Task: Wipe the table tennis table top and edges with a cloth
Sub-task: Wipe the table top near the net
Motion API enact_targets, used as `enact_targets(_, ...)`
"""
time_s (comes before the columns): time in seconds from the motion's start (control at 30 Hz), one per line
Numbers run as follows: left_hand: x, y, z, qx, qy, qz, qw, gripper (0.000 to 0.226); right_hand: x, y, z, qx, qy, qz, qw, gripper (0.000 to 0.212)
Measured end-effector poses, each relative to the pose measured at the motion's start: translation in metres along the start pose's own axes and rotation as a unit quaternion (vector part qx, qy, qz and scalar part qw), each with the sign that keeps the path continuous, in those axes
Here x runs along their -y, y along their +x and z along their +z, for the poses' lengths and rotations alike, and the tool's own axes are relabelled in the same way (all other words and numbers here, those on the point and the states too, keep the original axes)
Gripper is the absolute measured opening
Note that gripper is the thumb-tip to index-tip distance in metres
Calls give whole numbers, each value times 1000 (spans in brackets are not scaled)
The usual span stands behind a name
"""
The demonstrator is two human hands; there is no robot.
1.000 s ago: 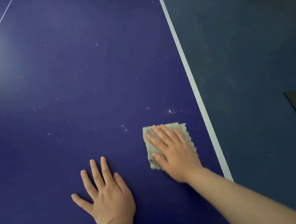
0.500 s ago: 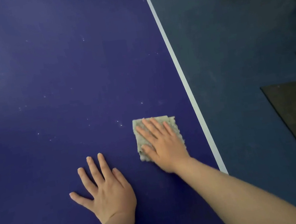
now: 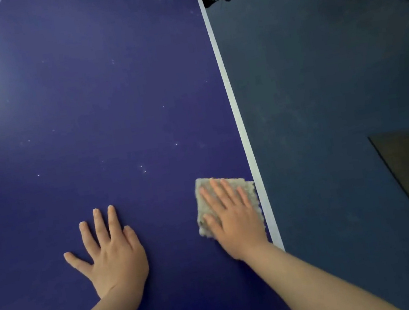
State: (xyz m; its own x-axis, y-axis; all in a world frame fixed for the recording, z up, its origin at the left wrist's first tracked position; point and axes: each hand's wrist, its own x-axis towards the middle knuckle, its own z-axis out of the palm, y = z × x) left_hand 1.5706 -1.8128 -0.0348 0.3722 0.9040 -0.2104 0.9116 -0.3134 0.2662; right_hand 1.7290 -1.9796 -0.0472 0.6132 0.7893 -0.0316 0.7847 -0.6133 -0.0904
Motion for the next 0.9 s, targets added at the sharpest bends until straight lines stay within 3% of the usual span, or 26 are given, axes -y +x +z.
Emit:
enact_targets(0.07, 0, -8, 5, -25, -8, 14, 1000, 56, -31, -2, 3, -37, -8, 157, 987, 61)
enact_targets(0.1, -4, -18, 7, -38, -21, 7, 999, 56, -33, -9, 3, -40, -2, 174, 984, 62)
enact_targets(0.17, -24, -53, 15, -46, -55, -54, 996, 57, -22, -34, 0, -12, 21, 90, 996, 61)
enact_targets(0.23, -52, -88, 27, -62, -72, -107, 990, 58, -16, -54, -1, 7, 34, -61, 998, 58)
enact_targets(0.37, -73, -96, 38, -85, -70, -136, 985, 57, -36, -14, -13, 64, 24, -257, 964, 57)
enact_targets(0.43, -69, -95, 41, -87, -55, -143, 984, 57, -53, 18, -15, 86, 24, -255, 963, 62)
enact_targets(0.57, -74, -96, 43, -80, -38, -151, 985, 58, -76, 29, -10, 41, 14, -86, 995, 65)
enact_targets(0.67, -75, -95, 43, -76, -32, -163, 983, 59, -56, -1, -8, 31, 30, -179, 983, 60)
enact_targets(0.77, -76, -94, 43, -72, -25, -169, 983, 59, -28, 21, -11, 82, 33, -311, 946, 57)
enact_targets(0.83, -76, -93, 42, -74, -22, -168, 983, 58, -15, 55, -11, 90, 41, -343, 934, 58)
enact_targets(0.9, -75, -92, 44, -68, -18, -169, 983, 58, -20, 92, -13, 116, 20, -312, 943, 62)
